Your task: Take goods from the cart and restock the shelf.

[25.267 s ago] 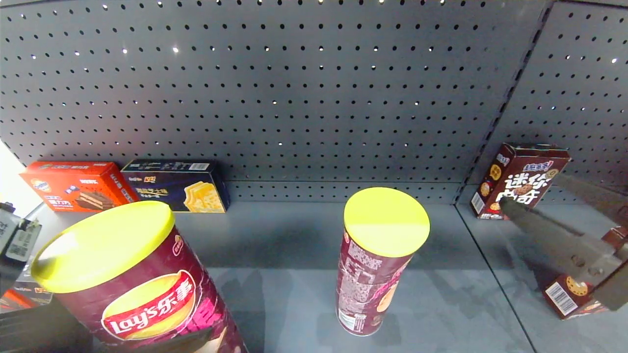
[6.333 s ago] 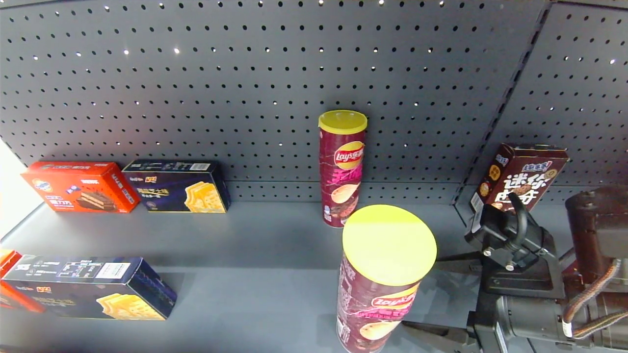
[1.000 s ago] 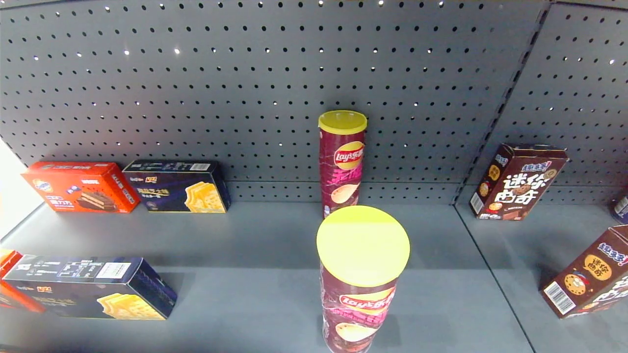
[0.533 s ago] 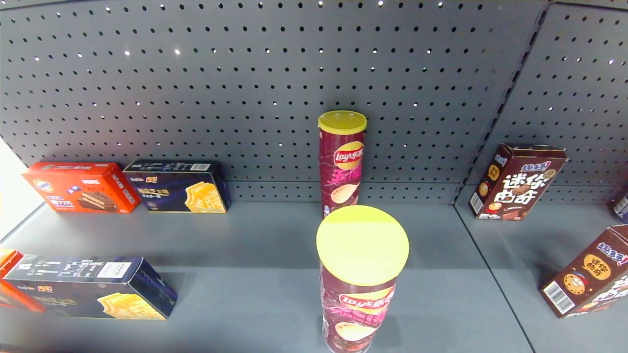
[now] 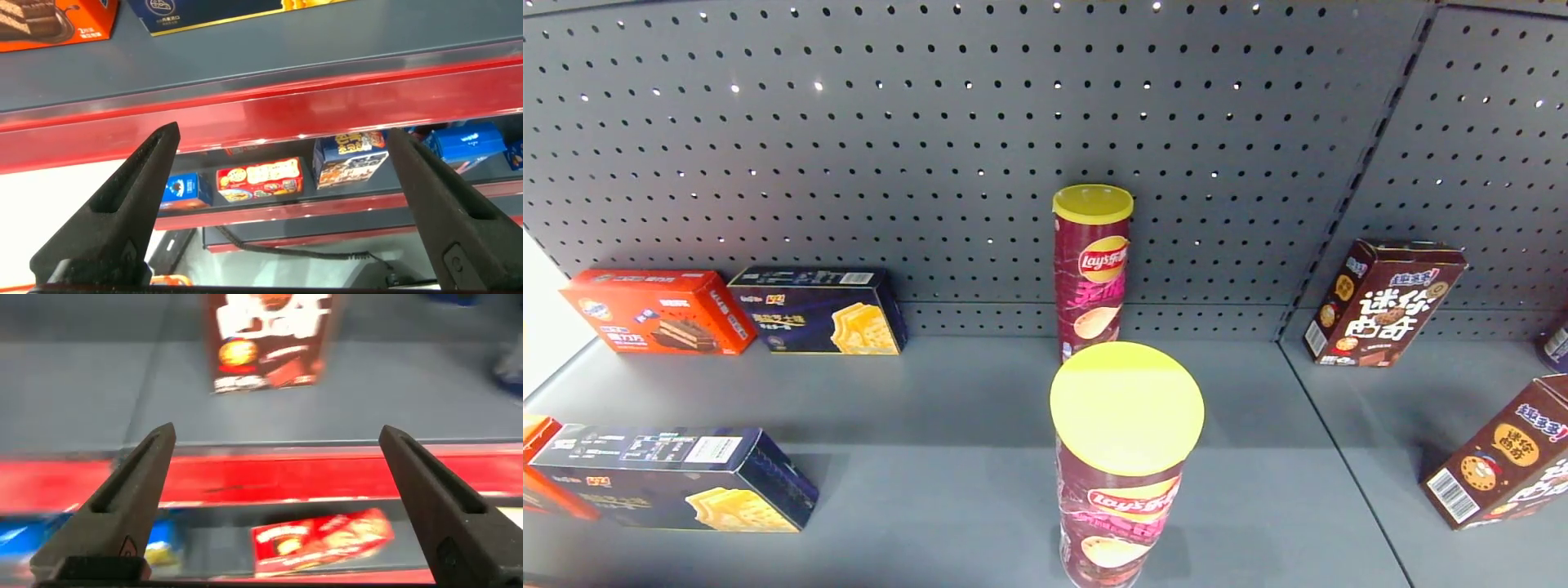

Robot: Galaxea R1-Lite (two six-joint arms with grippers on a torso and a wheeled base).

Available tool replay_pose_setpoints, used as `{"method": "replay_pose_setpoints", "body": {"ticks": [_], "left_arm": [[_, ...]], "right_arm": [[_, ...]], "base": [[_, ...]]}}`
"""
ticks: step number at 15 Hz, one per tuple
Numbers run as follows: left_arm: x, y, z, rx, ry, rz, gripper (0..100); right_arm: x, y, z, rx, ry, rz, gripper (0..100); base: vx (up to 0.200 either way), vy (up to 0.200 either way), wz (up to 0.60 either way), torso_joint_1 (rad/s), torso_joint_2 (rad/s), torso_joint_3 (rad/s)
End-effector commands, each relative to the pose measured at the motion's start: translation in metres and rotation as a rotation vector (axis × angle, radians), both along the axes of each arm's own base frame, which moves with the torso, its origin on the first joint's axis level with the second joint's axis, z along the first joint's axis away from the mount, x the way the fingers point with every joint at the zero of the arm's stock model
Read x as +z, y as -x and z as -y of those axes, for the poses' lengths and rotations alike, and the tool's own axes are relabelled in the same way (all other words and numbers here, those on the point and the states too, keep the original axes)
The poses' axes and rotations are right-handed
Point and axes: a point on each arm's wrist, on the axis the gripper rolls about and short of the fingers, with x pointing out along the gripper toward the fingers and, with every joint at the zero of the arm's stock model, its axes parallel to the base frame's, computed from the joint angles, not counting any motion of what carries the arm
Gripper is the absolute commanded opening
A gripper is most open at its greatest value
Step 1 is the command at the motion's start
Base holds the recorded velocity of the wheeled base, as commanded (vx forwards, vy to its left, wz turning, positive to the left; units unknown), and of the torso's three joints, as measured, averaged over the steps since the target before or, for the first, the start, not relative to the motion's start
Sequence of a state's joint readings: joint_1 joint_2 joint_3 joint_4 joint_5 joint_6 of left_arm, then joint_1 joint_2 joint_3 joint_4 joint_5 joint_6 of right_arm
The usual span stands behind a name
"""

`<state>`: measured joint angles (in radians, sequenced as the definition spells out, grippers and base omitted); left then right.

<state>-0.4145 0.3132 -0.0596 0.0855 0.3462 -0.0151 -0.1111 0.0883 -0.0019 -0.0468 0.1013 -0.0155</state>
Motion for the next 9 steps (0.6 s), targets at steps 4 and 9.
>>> {"method": "replay_pose_setpoints", "body": {"ticks": [4, 9], "left_arm": [[0.000, 0.003, -0.001, 0.012, 0.010, 0.033, 100], [-0.001, 0.010, -0.004, 0.084, 0.037, 0.110, 100]], "right_arm": [[-0.001, 0.007, 0.002, 0.086, -0.011, 0.083, 100], [0.000, 0.007, 0.002, 0.091, -0.009, 0.091, 100]], "base": [[0.000, 0.000, 0.00, 0.000, 0.00, 0.000], [0.000, 0.000, 0.00, 0.000, 0.00, 0.000]]}}
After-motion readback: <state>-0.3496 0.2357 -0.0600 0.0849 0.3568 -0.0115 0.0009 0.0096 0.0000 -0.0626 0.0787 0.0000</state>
